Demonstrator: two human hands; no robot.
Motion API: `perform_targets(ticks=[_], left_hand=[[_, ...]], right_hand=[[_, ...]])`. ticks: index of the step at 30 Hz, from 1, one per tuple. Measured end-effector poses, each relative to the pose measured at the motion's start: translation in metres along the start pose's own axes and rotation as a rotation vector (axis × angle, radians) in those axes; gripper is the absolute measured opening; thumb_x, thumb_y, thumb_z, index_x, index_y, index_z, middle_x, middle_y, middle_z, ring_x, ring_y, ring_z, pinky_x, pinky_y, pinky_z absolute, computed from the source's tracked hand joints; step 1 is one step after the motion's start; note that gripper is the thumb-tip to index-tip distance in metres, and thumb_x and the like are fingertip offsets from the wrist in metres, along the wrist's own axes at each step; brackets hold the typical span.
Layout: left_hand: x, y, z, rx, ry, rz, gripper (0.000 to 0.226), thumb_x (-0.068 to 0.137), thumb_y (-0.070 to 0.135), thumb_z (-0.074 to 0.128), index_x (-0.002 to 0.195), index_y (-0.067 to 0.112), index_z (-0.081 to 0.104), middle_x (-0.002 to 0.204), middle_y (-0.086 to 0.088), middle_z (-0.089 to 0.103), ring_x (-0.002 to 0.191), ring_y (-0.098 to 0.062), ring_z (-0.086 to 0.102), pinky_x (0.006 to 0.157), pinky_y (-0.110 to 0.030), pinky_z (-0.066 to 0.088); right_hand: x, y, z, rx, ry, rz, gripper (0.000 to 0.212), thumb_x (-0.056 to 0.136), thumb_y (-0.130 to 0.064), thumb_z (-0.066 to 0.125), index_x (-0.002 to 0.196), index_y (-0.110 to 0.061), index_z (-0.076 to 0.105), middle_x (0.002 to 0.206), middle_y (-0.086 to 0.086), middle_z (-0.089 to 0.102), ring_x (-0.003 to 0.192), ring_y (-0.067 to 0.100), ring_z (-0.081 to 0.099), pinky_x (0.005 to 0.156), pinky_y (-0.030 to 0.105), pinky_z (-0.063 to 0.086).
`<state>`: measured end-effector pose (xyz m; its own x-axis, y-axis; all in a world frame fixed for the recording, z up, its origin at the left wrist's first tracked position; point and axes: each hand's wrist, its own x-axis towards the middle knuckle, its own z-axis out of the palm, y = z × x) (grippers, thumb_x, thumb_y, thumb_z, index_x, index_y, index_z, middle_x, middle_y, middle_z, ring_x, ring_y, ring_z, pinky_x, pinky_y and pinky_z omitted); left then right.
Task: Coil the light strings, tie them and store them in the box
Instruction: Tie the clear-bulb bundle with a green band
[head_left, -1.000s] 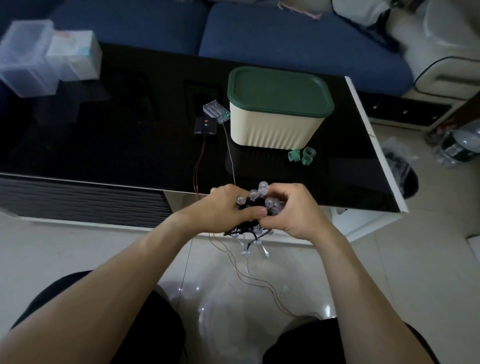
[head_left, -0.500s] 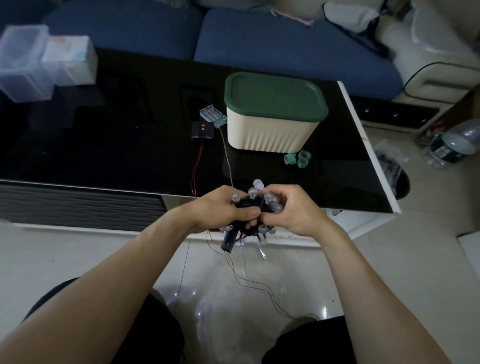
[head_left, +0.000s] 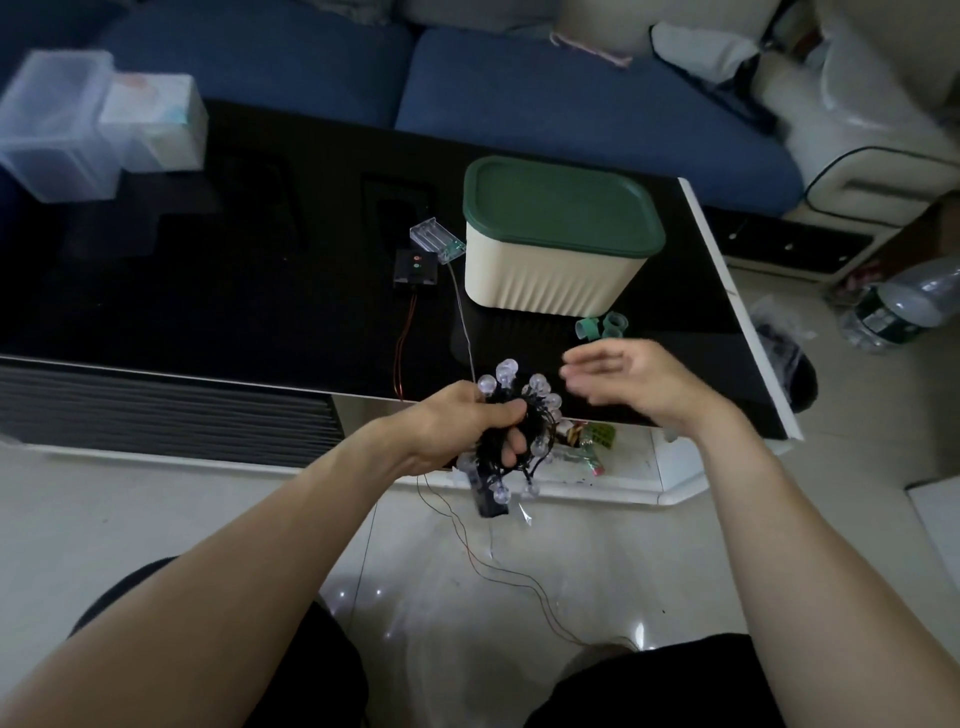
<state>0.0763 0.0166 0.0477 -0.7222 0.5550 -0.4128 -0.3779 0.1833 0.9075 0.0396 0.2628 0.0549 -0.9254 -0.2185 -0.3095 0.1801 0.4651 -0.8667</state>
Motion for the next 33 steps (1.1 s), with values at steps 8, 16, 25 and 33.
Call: perform_targets(ticks=[8, 16, 25, 33], left_hand=[[0.008, -0.006, -0.003, 0.018, 0.123, -0.034, 0.036, 0.103, 0.024, 0.05, 0.068, 0.014, 0.05, 0.06, -0.002, 0.05, 0.059, -0.016, 0.051, 0.072, -0.034, 0.045], [0.011, -0.008, -0.002, -0.213, 0.309, -0.049, 0.034, 0.102, 0.024, 0.051, 0.07, 0.013, 0.05, 0.058, -0.001, 0.048, 0.05, -0.011, 0.048, 0.055, -0.023, 0.039], [0.008, -0.007, 0.008, -0.468, 0.48, -0.119, 0.022, 0.095, 0.021, 0.055, 0.074, 0.014, 0.055, 0.055, 0.001, 0.047, 0.052, -0.015, 0.047, 0.059, -0.033, 0.028], [-0.007, -0.007, 0.016, -0.291, 0.342, -0.108, 0.025, 0.09, 0.027, 0.056, 0.069, 0.014, 0.055, 0.062, -0.004, 0.047, 0.057, -0.017, 0.049, 0.069, -0.034, 0.041]], right_hand=[[0.078, 0.038, -0.005, -0.646, 0.527, 0.089, 0.047, 0.087, -0.032, 0.076, 0.125, -0.007, 0.065, 0.118, 0.015, 0.061, 0.113, 0.032, 0.056, 0.091, 0.034, 0.047], [0.066, 0.012, 0.017, -0.393, 0.711, -0.103, 0.015, 0.089, -0.02, 0.071, 0.084, -0.006, 0.068, 0.084, 0.005, 0.061, 0.081, 0.019, 0.059, 0.066, 0.021, 0.039], [-0.035, -0.042, 0.079, 0.113, 0.214, -0.008, 0.024, 0.101, -0.009, 0.046, 0.086, -0.014, 0.064, 0.046, -0.007, 0.052, 0.043, 0.004, 0.044, 0.045, 0.017, 0.034], [-0.055, -0.031, 0.103, -0.296, 0.159, -0.118, 0.058, 0.109, -0.038, 0.033, 0.059, -0.016, 0.052, 0.047, -0.004, 0.048, 0.041, 0.007, 0.049, 0.046, 0.02, 0.036]])
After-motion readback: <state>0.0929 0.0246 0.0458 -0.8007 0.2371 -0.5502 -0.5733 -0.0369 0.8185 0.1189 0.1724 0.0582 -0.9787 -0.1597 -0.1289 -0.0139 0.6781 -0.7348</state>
